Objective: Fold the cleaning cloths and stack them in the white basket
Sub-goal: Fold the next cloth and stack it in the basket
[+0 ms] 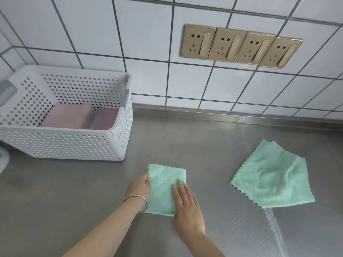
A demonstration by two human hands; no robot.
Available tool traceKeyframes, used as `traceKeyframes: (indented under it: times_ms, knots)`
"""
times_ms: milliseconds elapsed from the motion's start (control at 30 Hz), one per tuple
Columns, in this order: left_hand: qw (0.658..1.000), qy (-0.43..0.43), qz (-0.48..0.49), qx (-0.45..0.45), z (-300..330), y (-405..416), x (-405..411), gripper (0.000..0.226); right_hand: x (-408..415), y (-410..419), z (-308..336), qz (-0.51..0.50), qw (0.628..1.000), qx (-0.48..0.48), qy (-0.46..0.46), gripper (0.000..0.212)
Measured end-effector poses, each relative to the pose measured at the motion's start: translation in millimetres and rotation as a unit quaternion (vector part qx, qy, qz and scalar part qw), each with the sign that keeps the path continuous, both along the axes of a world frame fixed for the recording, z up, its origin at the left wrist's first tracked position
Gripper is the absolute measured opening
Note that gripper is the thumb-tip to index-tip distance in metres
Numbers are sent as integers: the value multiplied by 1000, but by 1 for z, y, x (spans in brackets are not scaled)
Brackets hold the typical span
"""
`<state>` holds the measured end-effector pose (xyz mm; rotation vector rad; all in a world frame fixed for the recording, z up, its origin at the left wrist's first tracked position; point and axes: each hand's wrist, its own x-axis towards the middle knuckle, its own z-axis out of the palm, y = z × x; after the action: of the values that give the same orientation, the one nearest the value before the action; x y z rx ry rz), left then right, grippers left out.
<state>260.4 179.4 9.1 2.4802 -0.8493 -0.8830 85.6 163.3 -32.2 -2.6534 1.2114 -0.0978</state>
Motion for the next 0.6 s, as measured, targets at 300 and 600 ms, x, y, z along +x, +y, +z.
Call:
traceKeyframes:
  times_ms: [300,600]
  knots:
    - [997,11,65,-31,-21,9,4,30,8,2,-8,15,1000,-11,25,107]
    - [987,-51,108,-109,-31,18,5,36,-6,-11,8,42,995,-5,-95,46]
